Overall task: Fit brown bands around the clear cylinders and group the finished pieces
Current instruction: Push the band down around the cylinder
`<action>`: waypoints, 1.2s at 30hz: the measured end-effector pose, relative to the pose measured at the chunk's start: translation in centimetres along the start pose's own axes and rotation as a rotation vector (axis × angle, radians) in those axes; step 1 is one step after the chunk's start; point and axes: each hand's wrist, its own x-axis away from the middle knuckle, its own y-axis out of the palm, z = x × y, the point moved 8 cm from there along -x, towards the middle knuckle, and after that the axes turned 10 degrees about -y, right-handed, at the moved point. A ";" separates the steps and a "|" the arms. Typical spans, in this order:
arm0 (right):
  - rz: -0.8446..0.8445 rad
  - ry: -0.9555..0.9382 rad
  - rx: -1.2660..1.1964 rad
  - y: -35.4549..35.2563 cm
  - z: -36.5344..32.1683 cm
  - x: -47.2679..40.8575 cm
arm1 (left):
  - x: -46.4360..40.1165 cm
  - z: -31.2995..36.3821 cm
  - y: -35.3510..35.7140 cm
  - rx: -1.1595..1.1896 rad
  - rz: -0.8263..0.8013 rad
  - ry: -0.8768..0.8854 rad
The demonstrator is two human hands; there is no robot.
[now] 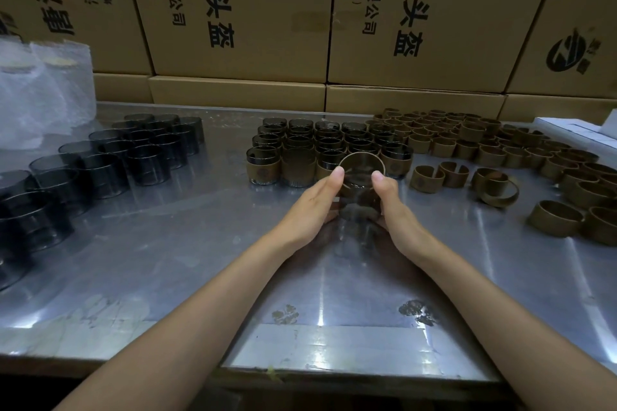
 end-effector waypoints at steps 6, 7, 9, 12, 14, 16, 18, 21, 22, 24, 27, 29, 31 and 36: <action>0.092 0.025 -0.199 0.1 -0.1 0.0 | -0.4 -0.3 -0.5 0.209 0.011 -0.030; 0.095 0.031 -0.242 0.1 -0.1 0.1 | -0.5 -0.4 -0.6 0.228 0.021 -0.036; 0.095 0.037 -0.346 0.4 -0.4 0.1 | -0.7 -0.7 -0.7 0.255 0.023 -0.051; 0.116 0.031 -0.416 0.3 -0.7 0.2 | -0.9 -1.2 -0.7 0.285 0.026 -0.093; 0.136 0.041 -0.424 0.1 -0.5 0.1 | -1.0 -1.3 -0.8 0.303 0.035 -0.108; 0.144 0.049 -0.432 0.1 -0.3 0.2 | -1.1 -1.4 -0.8 0.313 0.031 -0.118; 0.138 0.053 -0.468 0.2 -0.3 0.0 | -1.2 -1.6 -0.7 0.341 0.022 -0.140; 0.074 0.045 -0.543 0.5 -0.8 -0.1 | -1.2 -1.6 -0.9 0.403 0.003 -0.142; 0.056 0.046 -0.557 0.5 -0.9 -0.1 | -1.2 -1.5 -1.1 0.425 -0.001 -0.126; 0.031 0.080 -0.544 0.2 -0.8 -0.1 | -1.1 -0.9 -1.6 0.463 -0.010 -0.070; -0.097 0.230 -0.496 0.7 0.1 0.3 | -1.0 -0.3 -2.3 0.506 -0.032 -0.029; -0.138 0.264 -0.530 1.0 0.2 0.6 | -1.0 -0.4 -2.2 0.504 -0.082 -0.056; -0.112 0.233 -0.621 0.8 -0.3 0.7 | -0.9 -0.8 -1.9 0.444 -0.118 -0.133; -0.156 0.156 -0.736 0.5 -1.5 1.1 | -0.6 -1.5 -1.1 0.365 -0.180 -0.221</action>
